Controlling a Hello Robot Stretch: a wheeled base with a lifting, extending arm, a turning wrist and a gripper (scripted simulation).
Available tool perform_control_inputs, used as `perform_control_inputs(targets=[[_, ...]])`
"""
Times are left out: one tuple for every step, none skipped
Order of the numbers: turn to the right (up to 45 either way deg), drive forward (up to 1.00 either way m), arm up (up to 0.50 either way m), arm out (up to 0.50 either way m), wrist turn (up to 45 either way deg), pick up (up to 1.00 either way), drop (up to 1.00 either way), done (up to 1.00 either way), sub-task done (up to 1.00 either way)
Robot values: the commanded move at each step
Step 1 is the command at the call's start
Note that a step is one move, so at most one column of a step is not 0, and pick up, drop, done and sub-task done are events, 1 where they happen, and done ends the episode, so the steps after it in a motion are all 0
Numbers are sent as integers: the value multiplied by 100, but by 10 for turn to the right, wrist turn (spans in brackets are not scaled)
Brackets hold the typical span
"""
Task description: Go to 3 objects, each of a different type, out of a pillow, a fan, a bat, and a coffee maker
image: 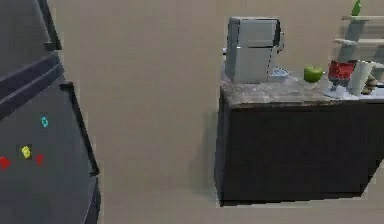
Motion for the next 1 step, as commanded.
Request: perform_control_inputs(targets=[[0, 50, 0, 0, 0, 0, 0, 0, 0]])
